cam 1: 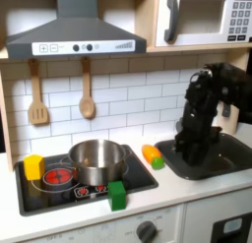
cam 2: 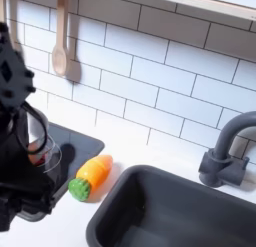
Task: Push button
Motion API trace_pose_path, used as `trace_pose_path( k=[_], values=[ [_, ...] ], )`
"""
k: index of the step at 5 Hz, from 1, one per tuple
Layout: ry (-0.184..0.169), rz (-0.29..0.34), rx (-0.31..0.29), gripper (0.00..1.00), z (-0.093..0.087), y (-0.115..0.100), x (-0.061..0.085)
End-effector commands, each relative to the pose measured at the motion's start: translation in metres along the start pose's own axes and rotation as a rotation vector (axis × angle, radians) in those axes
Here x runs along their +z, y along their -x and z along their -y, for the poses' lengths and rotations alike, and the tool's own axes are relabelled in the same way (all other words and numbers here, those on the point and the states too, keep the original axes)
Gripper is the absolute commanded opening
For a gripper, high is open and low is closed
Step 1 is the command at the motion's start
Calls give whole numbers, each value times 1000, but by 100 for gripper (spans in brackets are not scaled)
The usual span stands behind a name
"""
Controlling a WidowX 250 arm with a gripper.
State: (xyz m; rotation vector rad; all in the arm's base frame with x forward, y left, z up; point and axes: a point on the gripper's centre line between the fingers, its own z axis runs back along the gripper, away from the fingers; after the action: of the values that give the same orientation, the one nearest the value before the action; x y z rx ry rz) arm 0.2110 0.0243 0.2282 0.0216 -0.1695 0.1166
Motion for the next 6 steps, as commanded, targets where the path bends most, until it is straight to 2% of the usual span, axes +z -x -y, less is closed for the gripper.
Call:
trace_pose_path(
  k=[1, 2, 5, 6],
  values=[
    [-19, 108, 45, 0, -21, -37, 12],
    [-31, 166, 73, 0, -34, -54, 20],
    [-3, 366, 97, 0, -56, -104, 55],
    [11, 463, 85, 0, -62, -123, 70]
  ],
)
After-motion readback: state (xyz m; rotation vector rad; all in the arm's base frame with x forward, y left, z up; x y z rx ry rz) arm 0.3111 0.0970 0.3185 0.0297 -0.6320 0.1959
